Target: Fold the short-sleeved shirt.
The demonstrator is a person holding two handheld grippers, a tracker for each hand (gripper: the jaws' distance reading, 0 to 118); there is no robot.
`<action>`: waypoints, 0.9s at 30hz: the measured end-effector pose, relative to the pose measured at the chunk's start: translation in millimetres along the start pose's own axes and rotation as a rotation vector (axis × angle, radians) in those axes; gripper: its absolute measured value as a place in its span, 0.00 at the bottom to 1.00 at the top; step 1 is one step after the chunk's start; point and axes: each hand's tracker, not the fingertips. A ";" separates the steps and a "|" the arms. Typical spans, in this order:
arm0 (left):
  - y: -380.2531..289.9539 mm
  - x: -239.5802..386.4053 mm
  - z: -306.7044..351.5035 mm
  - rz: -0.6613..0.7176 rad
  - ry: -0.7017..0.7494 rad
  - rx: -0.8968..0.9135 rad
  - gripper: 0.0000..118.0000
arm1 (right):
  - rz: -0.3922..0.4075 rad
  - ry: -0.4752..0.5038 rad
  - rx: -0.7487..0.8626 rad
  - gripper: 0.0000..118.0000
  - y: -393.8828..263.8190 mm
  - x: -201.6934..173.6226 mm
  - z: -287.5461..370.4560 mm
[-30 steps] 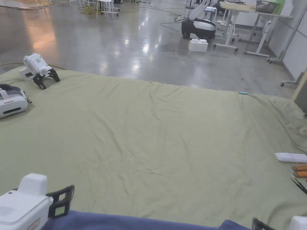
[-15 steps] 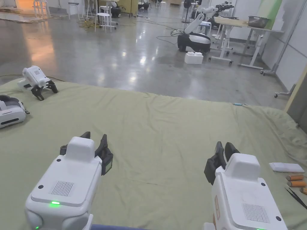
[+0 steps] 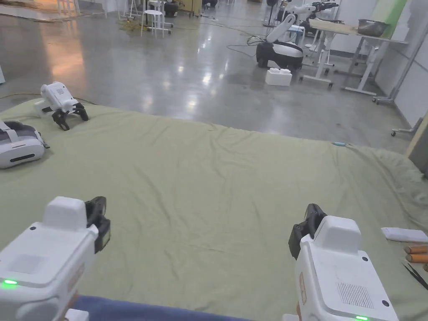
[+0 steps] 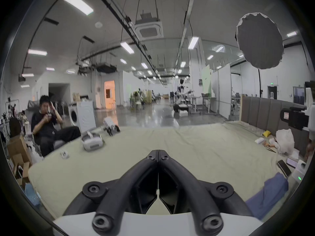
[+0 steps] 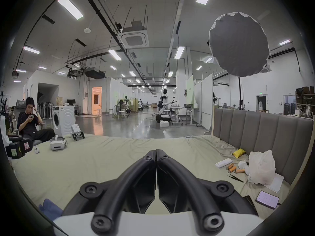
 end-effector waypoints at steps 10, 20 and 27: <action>-91.4 -141.0 -14.8 0.284 -0.247 -0.624 0.06 | 0.057 0.048 -0.117 0.00 -29.8 -9.4 -13.3; -160.6 -183.5 -52.3 0.726 -0.476 -0.828 0.64 | 0.089 0.062 -0.202 0.00 -49.6 -18.2 -11.9; -173.0 -154.2 -62.8 0.885 -0.668 -0.812 0.57 | 0.102 0.051 -0.228 0.00 -53.4 -18.6 -10.3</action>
